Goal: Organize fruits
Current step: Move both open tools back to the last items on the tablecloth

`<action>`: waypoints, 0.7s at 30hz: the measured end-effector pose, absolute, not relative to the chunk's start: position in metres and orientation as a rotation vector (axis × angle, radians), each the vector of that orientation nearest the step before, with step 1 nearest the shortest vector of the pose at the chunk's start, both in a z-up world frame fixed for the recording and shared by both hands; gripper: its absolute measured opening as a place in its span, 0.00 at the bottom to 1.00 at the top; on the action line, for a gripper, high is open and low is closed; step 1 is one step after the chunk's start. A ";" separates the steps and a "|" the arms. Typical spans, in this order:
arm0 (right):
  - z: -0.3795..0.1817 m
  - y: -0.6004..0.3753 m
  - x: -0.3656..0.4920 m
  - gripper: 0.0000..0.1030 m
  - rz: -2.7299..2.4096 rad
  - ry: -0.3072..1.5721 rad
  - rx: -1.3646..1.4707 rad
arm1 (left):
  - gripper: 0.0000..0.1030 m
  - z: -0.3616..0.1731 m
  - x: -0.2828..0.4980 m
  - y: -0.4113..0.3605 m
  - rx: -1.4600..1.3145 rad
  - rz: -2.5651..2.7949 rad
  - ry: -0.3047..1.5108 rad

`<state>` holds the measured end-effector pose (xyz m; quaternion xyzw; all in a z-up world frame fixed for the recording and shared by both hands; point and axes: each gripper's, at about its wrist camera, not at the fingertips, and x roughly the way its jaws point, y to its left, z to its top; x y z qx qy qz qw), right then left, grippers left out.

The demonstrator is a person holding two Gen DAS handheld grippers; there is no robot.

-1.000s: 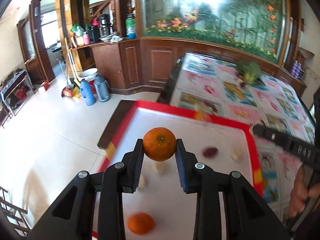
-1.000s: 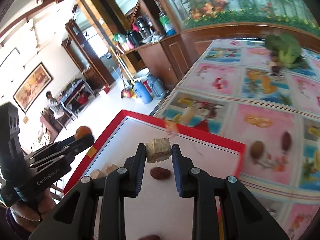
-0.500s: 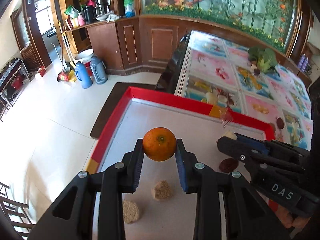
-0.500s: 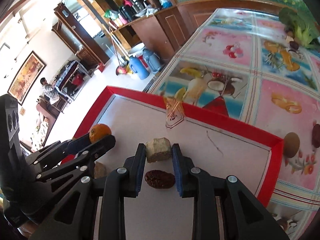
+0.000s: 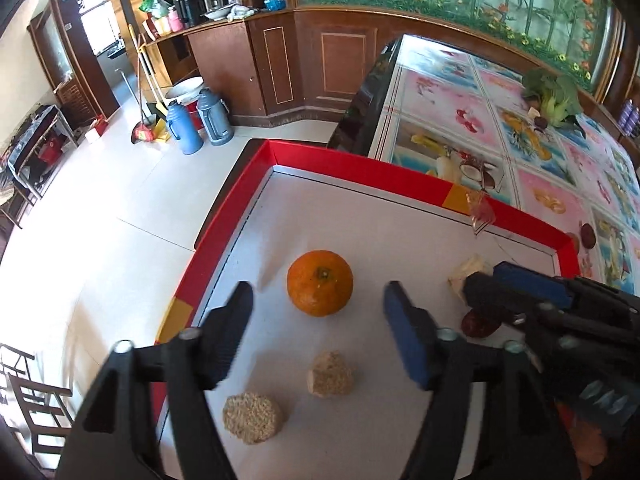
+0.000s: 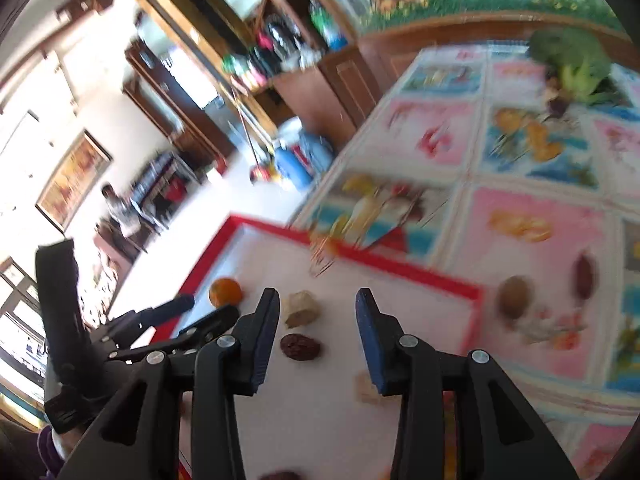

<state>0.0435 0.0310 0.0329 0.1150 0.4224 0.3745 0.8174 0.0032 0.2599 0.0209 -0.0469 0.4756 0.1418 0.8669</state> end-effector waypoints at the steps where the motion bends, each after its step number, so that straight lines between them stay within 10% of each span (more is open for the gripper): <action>1: 0.036 0.018 0.044 0.38 0.786 0.873 0.254 | 0.69 0.024 0.000 0.259 -0.103 0.305 0.985; 21: -0.004 -0.076 0.105 0.29 0.508 0.972 0.305 | 0.72 0.070 -0.006 0.119 0.073 -0.013 0.798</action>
